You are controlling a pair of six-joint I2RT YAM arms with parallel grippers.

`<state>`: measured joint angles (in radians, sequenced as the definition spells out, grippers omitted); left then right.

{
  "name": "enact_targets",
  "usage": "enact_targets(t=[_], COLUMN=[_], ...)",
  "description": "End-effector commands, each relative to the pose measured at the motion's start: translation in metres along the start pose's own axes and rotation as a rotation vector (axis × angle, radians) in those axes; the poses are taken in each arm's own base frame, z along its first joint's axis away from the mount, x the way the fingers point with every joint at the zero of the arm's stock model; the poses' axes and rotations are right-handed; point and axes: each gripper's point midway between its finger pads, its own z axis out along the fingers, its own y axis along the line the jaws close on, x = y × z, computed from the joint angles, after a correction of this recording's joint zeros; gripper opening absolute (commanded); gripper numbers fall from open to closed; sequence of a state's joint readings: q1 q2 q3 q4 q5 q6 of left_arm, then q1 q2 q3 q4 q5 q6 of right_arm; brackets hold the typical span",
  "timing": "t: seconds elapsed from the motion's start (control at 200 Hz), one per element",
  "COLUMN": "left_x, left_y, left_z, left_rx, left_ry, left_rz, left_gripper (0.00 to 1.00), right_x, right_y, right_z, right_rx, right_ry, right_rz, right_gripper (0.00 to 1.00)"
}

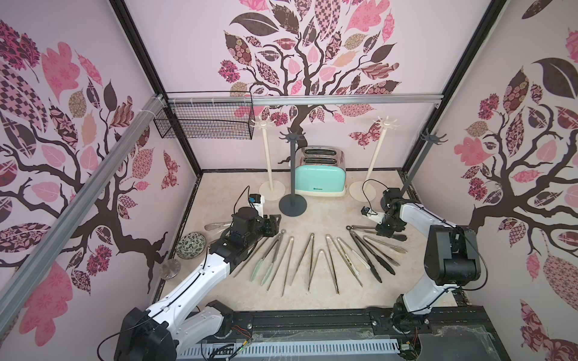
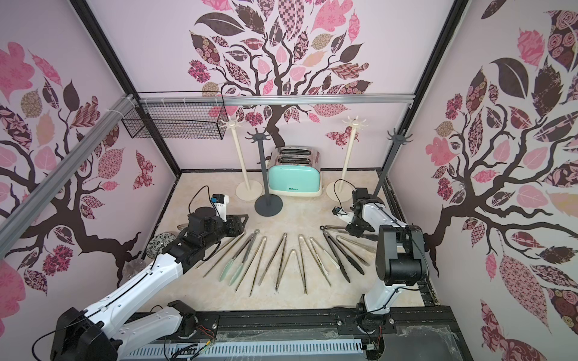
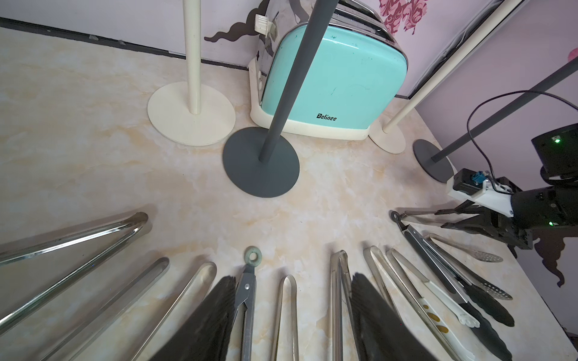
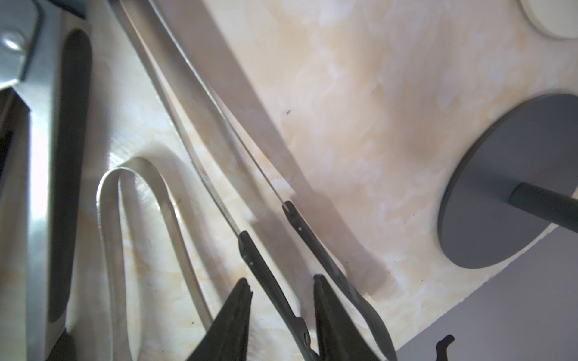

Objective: Hang food tongs on kitchen utensil racks
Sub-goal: Pick up the food tongs from the center of the board.

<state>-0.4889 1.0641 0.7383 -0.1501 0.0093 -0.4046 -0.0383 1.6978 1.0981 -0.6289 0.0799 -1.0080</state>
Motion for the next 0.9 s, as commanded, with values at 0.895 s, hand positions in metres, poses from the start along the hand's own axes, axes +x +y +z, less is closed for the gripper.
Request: enact_targets(t=[0.895], left_x=[-0.008], left_y=[-0.007], left_z=[-0.006], left_rx=[0.031], left_ry=[-0.036], left_rz=[0.026], left_gripper=[0.61], right_x=[0.007], right_y=[0.017], right_z=[0.048], right_rx=[-0.066], right_ry=[0.037], right_rz=[0.025], right_gripper=[0.25])
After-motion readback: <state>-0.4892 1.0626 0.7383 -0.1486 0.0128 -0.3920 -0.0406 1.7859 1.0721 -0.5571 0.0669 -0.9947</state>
